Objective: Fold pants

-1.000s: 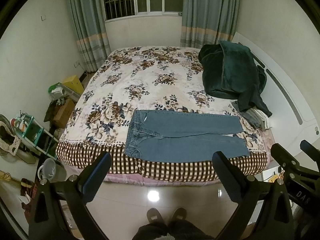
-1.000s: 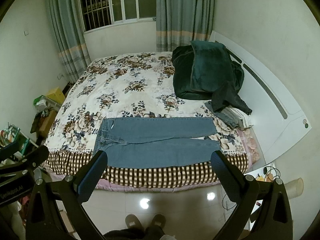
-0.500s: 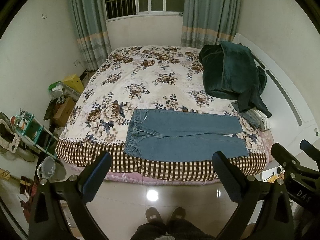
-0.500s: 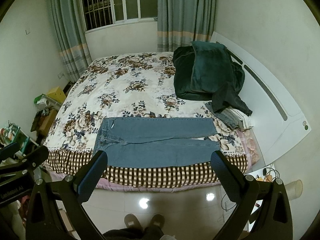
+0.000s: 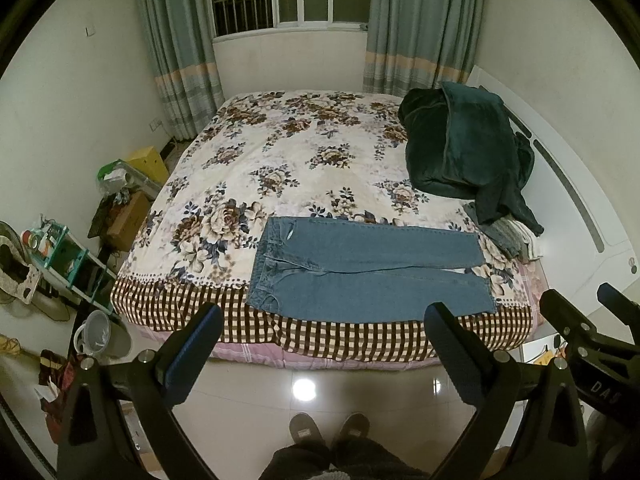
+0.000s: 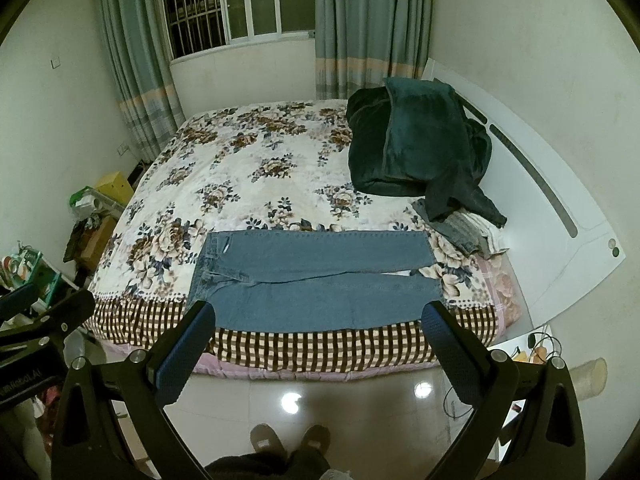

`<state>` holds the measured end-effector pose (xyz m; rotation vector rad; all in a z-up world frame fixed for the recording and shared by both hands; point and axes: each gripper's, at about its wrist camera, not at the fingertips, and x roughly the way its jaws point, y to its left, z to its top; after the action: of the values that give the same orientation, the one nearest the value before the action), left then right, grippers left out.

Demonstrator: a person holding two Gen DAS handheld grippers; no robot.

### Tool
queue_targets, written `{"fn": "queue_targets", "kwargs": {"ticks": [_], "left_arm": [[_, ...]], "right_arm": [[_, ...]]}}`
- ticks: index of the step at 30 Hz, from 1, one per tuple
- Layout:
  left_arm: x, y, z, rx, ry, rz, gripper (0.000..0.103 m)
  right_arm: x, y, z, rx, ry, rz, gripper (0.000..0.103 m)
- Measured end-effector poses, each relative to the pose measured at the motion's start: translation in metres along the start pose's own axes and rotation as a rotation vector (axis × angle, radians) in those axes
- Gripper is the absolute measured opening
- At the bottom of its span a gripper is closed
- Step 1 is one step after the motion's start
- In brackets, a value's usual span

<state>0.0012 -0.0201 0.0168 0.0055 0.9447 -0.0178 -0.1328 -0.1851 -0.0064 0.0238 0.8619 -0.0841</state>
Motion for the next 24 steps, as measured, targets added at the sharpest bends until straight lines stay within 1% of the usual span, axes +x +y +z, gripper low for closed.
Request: {"fn": "queue_targets", "kwargs": {"ticks": [4, 6, 8, 12, 15, 18, 24], "left_arm": [[0.004, -0.005, -0.001, -0.012, -0.003, 0.013, 0.103], [0.016, -0.006, 0.002, -0.026, -0.012, 0.040, 0.103], [0.027, -0.005, 0.010, -0.041, -0.026, 0.061, 0.103], [0.065, -0.006, 0.030, -0.072, -0.040, 0.143, 0.103], [0.102, -0.007, 0.048, -0.087, -0.028, 0.186, 0.103], [0.147, -0.009, 0.068, -0.088, 0.016, 0.204, 0.103], [0.247, -0.022, 0.104, -0.082, 0.116, 0.240, 0.103]], "right_arm": [[0.006, -0.005, -0.001, 0.010, 0.006, 0.002, 0.103], [0.013, -0.012, -0.002, 0.018, 0.010, -0.004, 0.103], [0.032, -0.020, 0.003, 0.031, 0.015, -0.021, 0.103], [0.078, -0.039, 0.016, 0.063, 0.031, -0.055, 0.103], [0.122, -0.059, 0.034, 0.093, 0.057, -0.077, 0.103], [0.170, -0.074, 0.051, 0.115, 0.095, -0.099, 0.103], [0.296, -0.119, 0.093, 0.189, 0.187, -0.123, 0.103]]}}
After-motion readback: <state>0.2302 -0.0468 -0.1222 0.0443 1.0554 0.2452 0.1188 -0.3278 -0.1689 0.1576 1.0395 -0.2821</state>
